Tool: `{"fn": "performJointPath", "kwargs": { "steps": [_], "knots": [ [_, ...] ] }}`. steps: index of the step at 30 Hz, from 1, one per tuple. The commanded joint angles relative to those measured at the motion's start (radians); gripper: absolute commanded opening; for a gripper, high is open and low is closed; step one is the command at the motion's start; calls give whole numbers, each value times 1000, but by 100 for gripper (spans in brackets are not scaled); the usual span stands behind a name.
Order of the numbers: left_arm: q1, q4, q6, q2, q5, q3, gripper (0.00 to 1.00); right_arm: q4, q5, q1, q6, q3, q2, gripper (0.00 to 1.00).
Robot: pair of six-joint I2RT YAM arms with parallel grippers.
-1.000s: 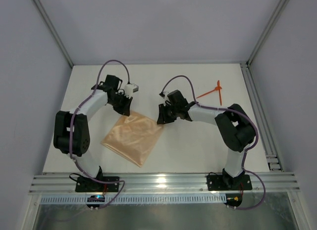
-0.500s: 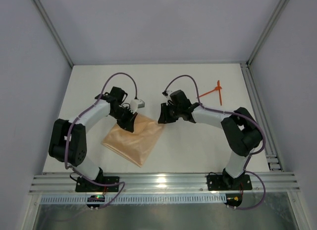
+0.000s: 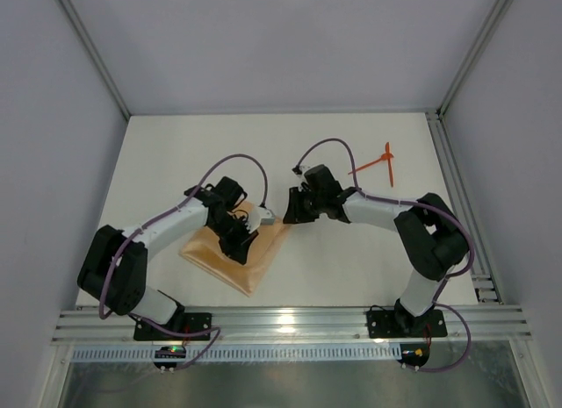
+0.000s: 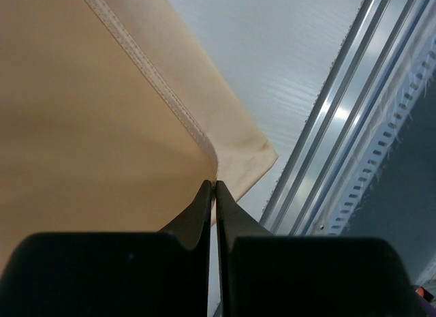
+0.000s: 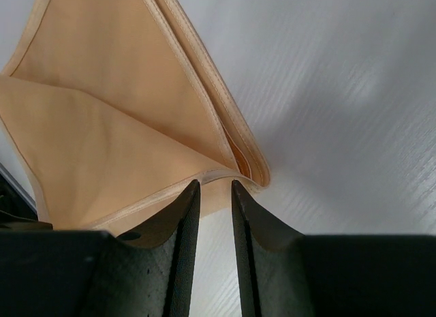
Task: Fold the napkin into a case and place the utensils inside
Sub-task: Fold the top corner of the square-folded napkin at the center of the board.
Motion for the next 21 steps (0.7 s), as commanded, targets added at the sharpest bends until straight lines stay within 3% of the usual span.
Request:
{"fn": "performJointPath", "kwargs": {
  "steps": [1, 5, 21],
  "knots": [
    [-48, 0, 31, -39, 23, -10, 0, 41, 10, -2, 27, -15, -60, 29],
    [-122, -12, 50, -35, 26, -15, 0, 41, 32, -2, 33, -39, -92, 29],
    [-203, -55, 145, 8, 71, -32, 0, 41, 17, 68, 30, -38, -100, 29]
  ]
}}
